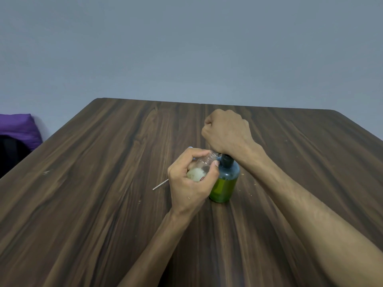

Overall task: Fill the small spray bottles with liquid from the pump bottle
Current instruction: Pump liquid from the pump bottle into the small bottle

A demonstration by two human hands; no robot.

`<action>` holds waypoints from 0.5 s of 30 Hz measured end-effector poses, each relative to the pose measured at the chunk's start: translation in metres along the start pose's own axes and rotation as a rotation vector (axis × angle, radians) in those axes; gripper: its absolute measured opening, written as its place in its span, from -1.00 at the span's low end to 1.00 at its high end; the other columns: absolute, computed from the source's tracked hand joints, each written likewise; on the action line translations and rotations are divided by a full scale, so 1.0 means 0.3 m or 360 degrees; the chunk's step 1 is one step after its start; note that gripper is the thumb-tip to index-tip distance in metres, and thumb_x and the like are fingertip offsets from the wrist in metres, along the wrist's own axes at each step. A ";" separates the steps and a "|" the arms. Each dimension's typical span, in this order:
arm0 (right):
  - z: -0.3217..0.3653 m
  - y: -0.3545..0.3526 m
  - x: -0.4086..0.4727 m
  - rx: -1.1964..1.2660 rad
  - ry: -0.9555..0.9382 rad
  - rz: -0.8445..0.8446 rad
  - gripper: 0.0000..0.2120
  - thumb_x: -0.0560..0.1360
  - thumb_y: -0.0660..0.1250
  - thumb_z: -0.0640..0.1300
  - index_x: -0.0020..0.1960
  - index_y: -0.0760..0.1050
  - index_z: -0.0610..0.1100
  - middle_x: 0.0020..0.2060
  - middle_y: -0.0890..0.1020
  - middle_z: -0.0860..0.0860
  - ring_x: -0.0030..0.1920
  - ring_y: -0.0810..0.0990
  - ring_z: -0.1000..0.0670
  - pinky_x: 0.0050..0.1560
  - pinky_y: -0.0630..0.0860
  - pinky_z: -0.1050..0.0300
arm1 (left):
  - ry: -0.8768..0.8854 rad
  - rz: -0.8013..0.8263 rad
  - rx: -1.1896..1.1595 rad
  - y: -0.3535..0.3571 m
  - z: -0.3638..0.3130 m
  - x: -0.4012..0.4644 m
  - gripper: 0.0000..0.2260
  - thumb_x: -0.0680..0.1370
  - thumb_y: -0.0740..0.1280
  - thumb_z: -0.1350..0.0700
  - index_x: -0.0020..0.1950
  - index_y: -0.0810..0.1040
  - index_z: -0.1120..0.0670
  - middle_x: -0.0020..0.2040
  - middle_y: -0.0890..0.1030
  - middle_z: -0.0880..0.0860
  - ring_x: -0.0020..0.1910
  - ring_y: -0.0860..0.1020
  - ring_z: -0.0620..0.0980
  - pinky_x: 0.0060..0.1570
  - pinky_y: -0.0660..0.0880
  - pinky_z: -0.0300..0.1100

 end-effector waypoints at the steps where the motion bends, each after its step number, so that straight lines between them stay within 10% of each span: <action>1: 0.001 -0.001 0.001 -0.0007 -0.0001 0.0008 -0.80 0.40 0.19 -0.21 -0.40 0.34 -0.14 -0.45 0.46 0.00 -0.42 0.34 -0.03 -0.38 0.19 0.10 | 0.0007 -0.0002 0.0002 -0.002 0.000 -0.001 -0.84 0.47 0.56 0.26 0.00 0.67 0.19 -0.11 0.69 -0.01 -0.18 0.69 0.04 -0.18 0.59 -0.08; 15: 0.005 0.001 0.007 0.0014 -0.0021 0.0000 -0.82 0.37 0.19 -0.22 -0.41 0.35 -0.13 -0.46 0.47 -0.01 -0.40 0.36 -0.09 -0.38 0.23 0.10 | 0.0028 0.0020 -0.0004 0.000 -0.005 0.000 -0.85 0.48 0.55 0.28 0.00 0.66 0.19 -0.11 0.70 0.01 -0.17 0.71 0.06 -0.15 0.58 -0.13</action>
Point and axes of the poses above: each hand's wrist, its own x-axis towards the middle knuckle, its own y-axis out of the palm, z = x × y, the point moved 7 cm from there along x, towards the middle knuckle
